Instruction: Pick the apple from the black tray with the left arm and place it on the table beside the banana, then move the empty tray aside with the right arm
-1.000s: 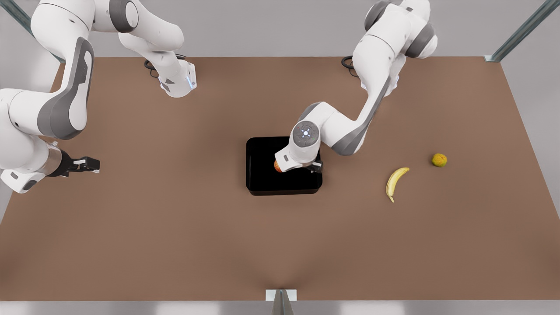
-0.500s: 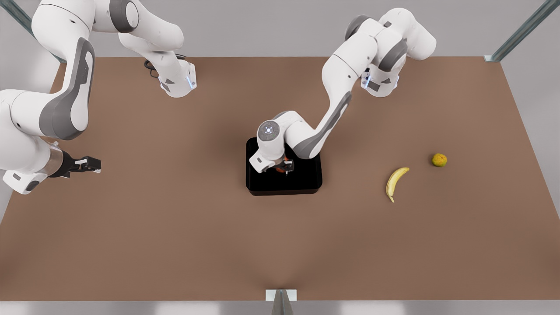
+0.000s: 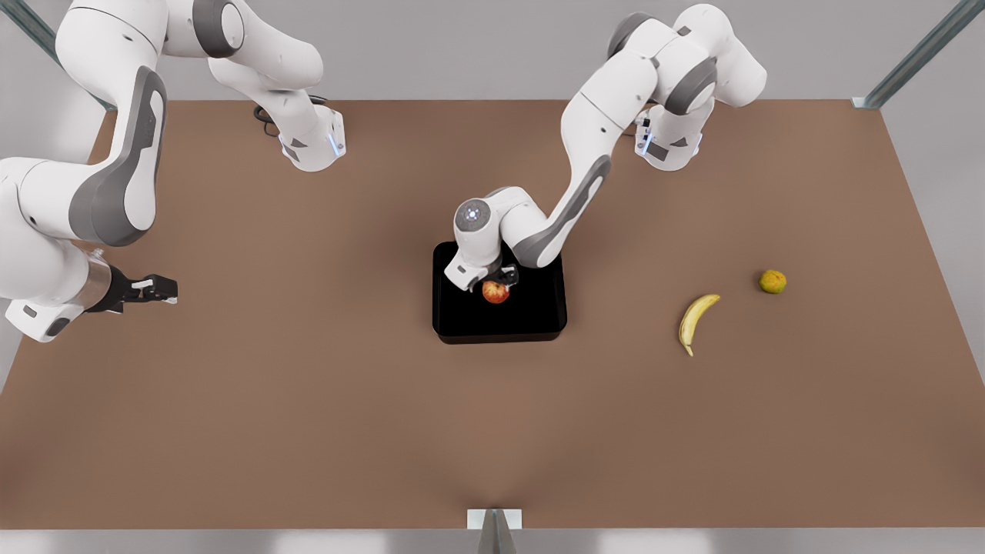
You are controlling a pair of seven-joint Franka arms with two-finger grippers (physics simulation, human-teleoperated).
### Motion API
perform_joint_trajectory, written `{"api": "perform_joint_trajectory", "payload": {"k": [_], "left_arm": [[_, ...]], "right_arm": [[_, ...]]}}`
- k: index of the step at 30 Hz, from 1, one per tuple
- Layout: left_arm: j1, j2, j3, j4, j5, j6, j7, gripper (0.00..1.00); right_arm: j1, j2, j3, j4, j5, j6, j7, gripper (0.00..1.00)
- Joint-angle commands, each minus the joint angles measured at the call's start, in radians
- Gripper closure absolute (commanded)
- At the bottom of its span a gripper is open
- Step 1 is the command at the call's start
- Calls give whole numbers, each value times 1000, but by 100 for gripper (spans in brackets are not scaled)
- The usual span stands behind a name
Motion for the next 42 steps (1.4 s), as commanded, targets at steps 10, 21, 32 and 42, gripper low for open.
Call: {"api": "perform_joint_trajectory", "payload": {"k": [10, 21, 32, 42], "left_arm": [[1, 25, 3, -60, 70, 121, -221, 0], [2, 15, 3, -57, 70, 97, -213, 23], [478, -219, 6, 140, -123, -680, 885, 23], [584, 54, 8, 193, -67, -449, 1028, 18]], "right_arm": [[0, -1, 0, 0, 0, -1, -9, 0], [0, -1, 0, 2, 0, 1, -9, 0], [210, -13, 11, 16, 16, -71, 170, 0], [466, -78, 279, -154, 213, 52, 1269, 0]]}}
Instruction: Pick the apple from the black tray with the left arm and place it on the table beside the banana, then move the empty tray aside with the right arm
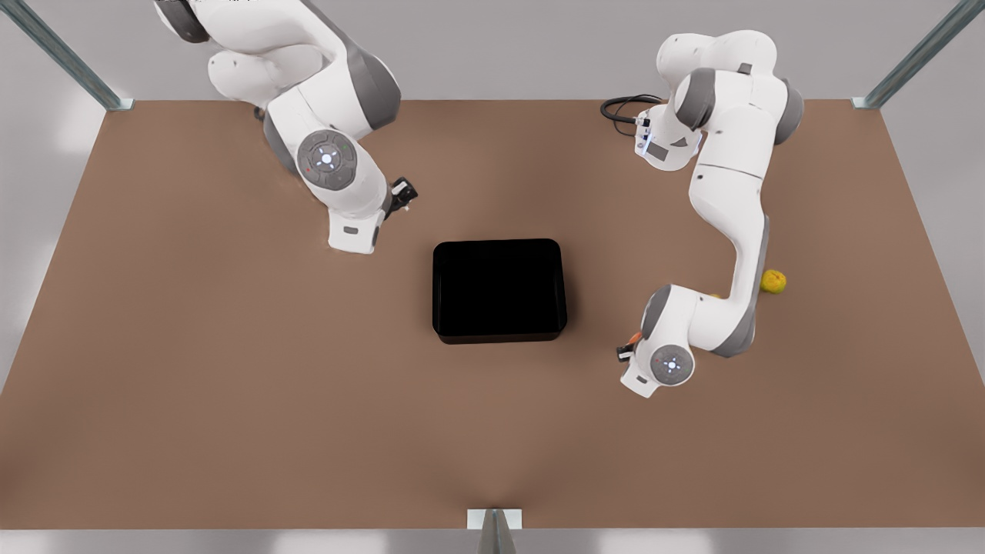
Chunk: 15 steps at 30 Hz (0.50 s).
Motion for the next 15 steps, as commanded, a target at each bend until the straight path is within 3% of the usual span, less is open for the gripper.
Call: {"api": "perform_joint_trajectory", "payload": {"k": [1, 2, 5, 7, 9, 10, 11, 15], "left_arm": [[1, 1, 0, -2, 30, 31, 523, 7], [5, 0, 0, -5, 34, 29, 523, 0], [-6, -49, -3, -2, 65, 29, 412, 0], [63, -287, 0, 3, -79, 5, 411, 0], [110, -457, 5, -35, -90, -44, 526, 0], [190, -612, 5, -159, -143, -89, 542, 0], [204, -777, 9, -401, -153, 93, 514, 0], [307, -626, 12, -272, -153, 131, 447, 0]], "right_arm": [[6, 33, 38, -15, 34, 145, 985, 0], [8, 33, 68, -115, 33, 289, 1063, 0], [5, 47, 72, -185, 42, 381, 1323, 0], [8, 22, 68, -345, 79, 561, 1324, 0], [8, 21, 66, -425, 65, 659, 1323, 0], [8, 24, 66, -440, 62, 693, 1321, 0], [8, 28, 66, -442, 62, 697, 1323, 0], [6, 38, 49, -458, 62, 774, 1314, 0]]}}
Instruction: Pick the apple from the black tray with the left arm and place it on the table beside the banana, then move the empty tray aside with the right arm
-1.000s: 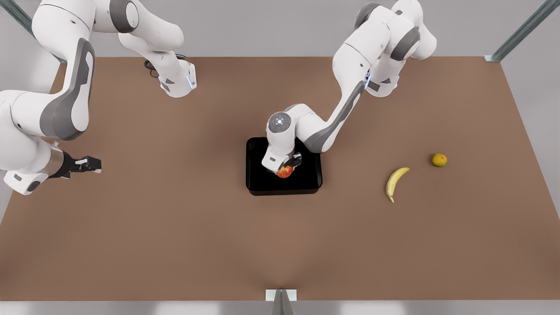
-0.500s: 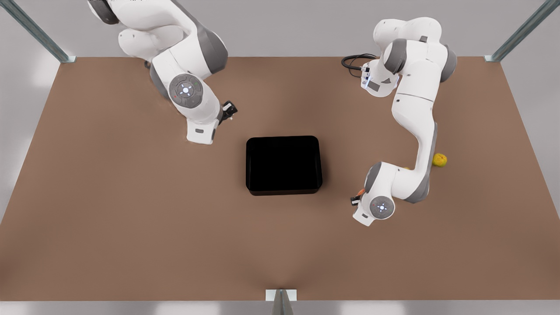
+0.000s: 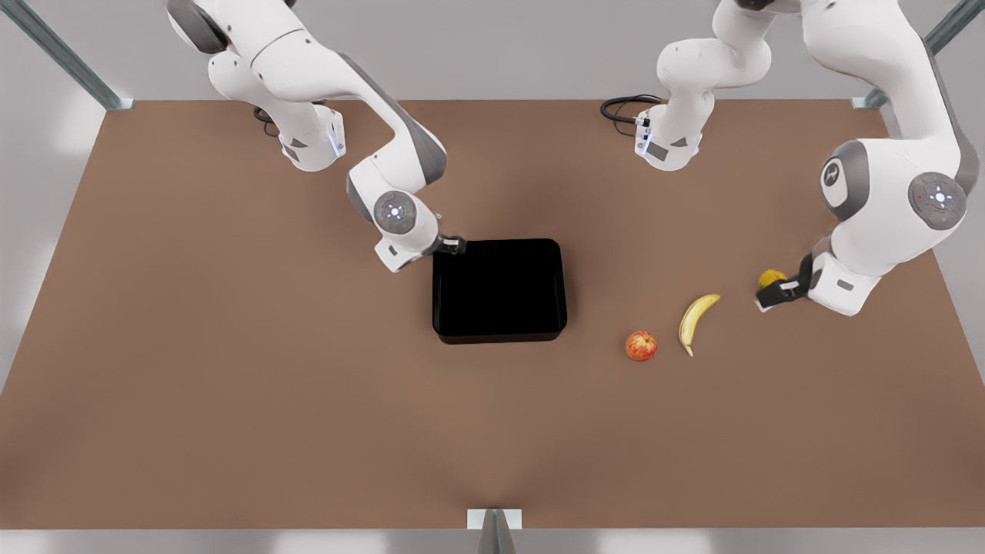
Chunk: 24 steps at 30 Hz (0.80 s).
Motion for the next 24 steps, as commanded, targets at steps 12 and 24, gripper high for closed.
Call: {"api": "perform_joint_trajectory", "payload": {"k": [12, 24], "left_arm": [[-2, 26, -1, 18, -18, 59, 185, 0], [4, 24, 1, 16, -16, 57, 184, 0]], "right_arm": [[11, 85, -51, 3, -157, 226, 381, 0], [13, 209, -54, 3, -157, 322, 162, 0]]}}
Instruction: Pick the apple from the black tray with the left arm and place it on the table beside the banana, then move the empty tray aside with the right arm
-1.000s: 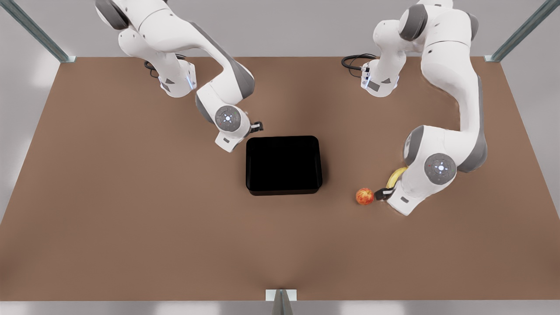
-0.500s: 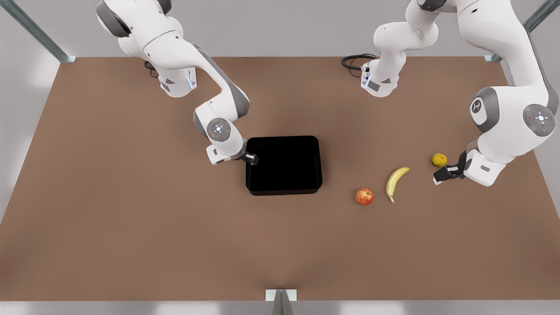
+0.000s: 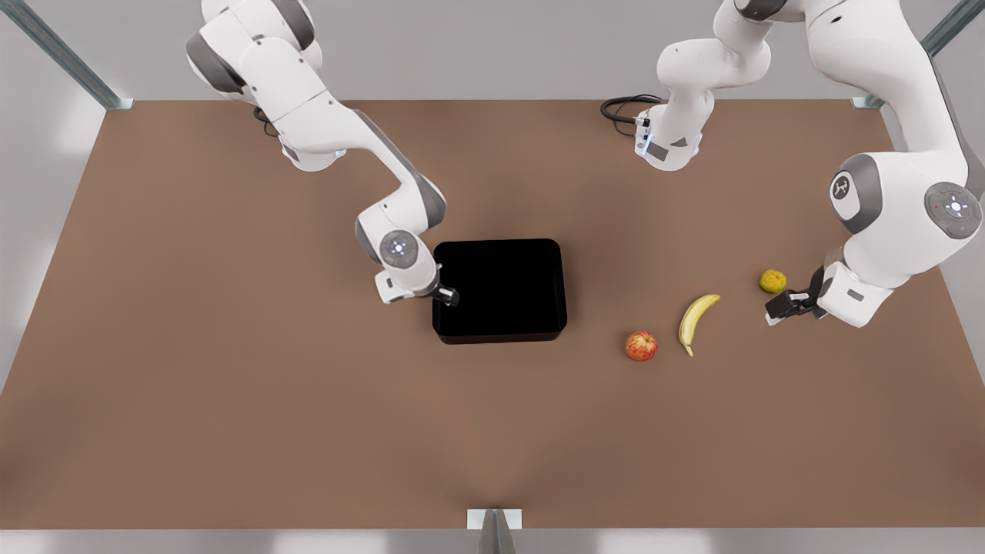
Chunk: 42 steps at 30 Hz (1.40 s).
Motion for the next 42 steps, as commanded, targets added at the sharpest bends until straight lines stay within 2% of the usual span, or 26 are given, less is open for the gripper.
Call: {"api": "perform_joint_trajectory", "payload": {"k": [1, 17, 18, 19, 20, 22, 25, 26, 31, 39, 42], "left_arm": [[1, -1, 0, 0, 1, 0, 45, 0], [1, -2, 0, 0, 1, 0, 43, 0], [1, -2, 0, 0, 1, 0, 45, 0], [1, -2, 2, 0, 1, 0, 43, 0], [1, -2, 2, -1, 1, 0, 43, 0], [1, -2, 2, 0, 1, 0, 43, 0], [1, -2, 2, 0, 1, 0, 43, 0], [1, -2, 2, 0, 3, 0, 43, 0], [1, -2, 2, 0, 1, 0, 43, 0], [1, -2, 2, 0, 1, 0, 43, 0], [1, -2, 2, 0, 1, 0, 43, 0]], "right_arm": [[1, 10, 1, 0, 0, 31, -123, 0], [15, 53, 2, -4, -5, 17, -525, 0], [15, 53, 1, -3, -5, 17, -525, 6], [15, 53, 1, 0, -5, 15, -523, 27], [15, 53, 1, 2, -5, 15, -523, 39], [15, 53, 1, 5, -5, 15, -527, 58], [15, 52, 1, 5, 0, 14, -522, 65], [15, 52, 1, 7, 3, 14, -522, 71], [15, 44, 1, 16, 4, -3, -520, 71], [15, 36, 1, 34, 4, -40, -520, 83], [15, 22, -1, 42, 4, -71, -523, 83]]}}
